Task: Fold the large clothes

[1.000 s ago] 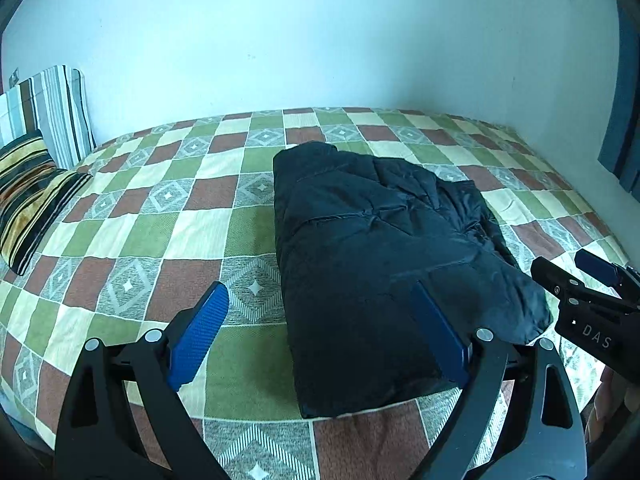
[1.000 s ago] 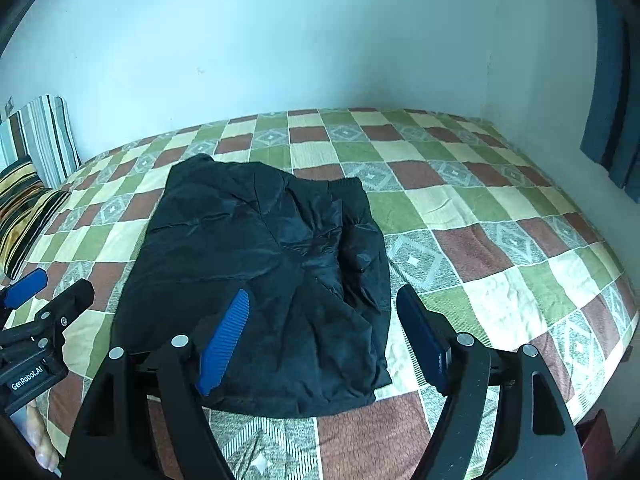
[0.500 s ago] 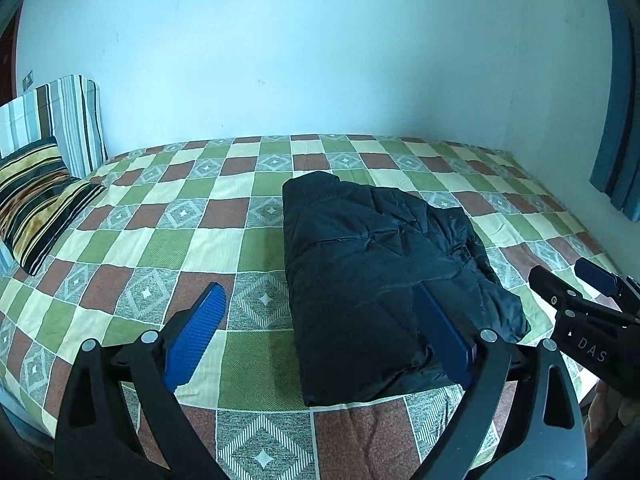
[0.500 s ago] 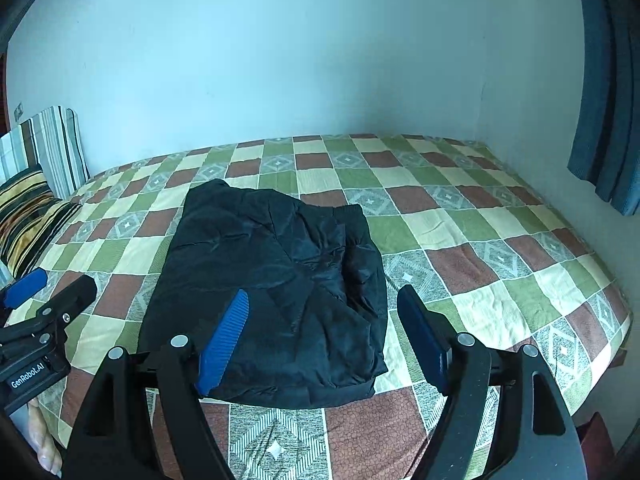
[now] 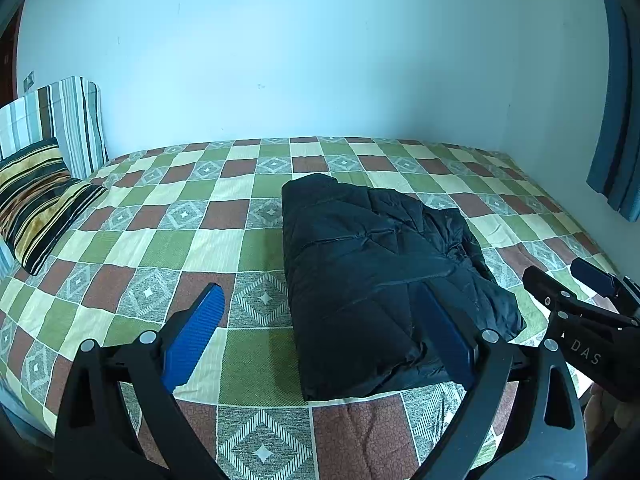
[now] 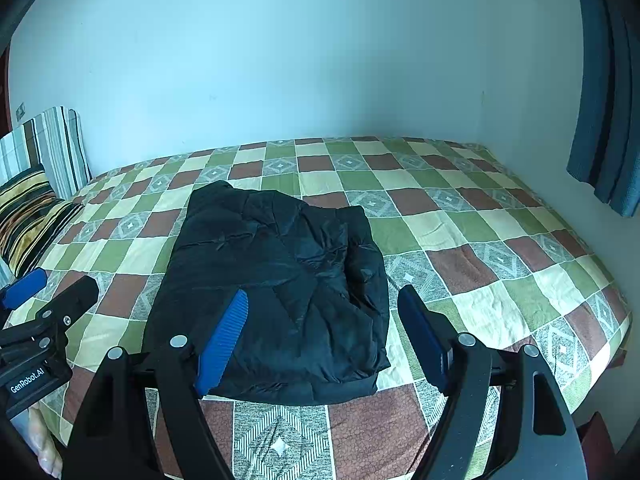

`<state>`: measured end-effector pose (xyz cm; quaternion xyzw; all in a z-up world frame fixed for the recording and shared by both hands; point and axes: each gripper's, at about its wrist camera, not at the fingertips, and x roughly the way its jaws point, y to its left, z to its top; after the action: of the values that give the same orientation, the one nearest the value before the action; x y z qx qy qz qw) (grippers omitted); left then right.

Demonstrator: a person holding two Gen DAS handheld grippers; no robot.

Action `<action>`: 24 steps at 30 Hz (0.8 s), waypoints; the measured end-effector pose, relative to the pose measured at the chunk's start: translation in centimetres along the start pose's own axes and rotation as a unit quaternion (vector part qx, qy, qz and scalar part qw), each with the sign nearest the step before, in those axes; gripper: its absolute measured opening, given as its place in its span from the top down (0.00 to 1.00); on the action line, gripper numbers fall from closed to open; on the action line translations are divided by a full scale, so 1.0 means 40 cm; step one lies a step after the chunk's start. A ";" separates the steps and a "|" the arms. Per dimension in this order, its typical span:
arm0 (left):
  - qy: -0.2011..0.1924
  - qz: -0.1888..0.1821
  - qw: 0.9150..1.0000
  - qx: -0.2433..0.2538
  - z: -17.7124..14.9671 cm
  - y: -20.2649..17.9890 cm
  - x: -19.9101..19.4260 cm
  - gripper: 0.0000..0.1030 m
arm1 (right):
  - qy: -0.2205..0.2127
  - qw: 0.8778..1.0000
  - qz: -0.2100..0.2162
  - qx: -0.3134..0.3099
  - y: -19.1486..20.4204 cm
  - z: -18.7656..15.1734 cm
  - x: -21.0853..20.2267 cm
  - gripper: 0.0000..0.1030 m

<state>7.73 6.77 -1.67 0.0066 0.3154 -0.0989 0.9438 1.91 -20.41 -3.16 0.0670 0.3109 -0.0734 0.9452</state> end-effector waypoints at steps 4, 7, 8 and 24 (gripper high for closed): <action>-0.002 0.000 1.000 0.000 -0.001 -0.001 -0.005 0.07 | 0.000 1.000 0.000 0.000 0.000 0.000 -0.001 0.26; -0.003 0.001 1.000 0.000 -0.001 -0.001 -0.006 0.07 | 0.000 1.000 0.001 0.000 -0.001 -0.001 0.000 0.26; -0.003 0.002 1.000 0.000 -0.001 -0.002 -0.007 0.07 | 0.000 1.000 0.000 -0.001 0.000 -0.001 -0.001 0.26; -0.009 0.012 1.000 0.005 0.001 -0.007 -0.023 0.06 | -0.002 1.000 0.000 -0.002 0.003 -0.001 -0.012 0.26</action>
<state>6.98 6.68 -1.09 0.0135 0.3060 -0.0895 0.9477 1.54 -20.23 -2.91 0.0646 0.3088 -0.0727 0.9461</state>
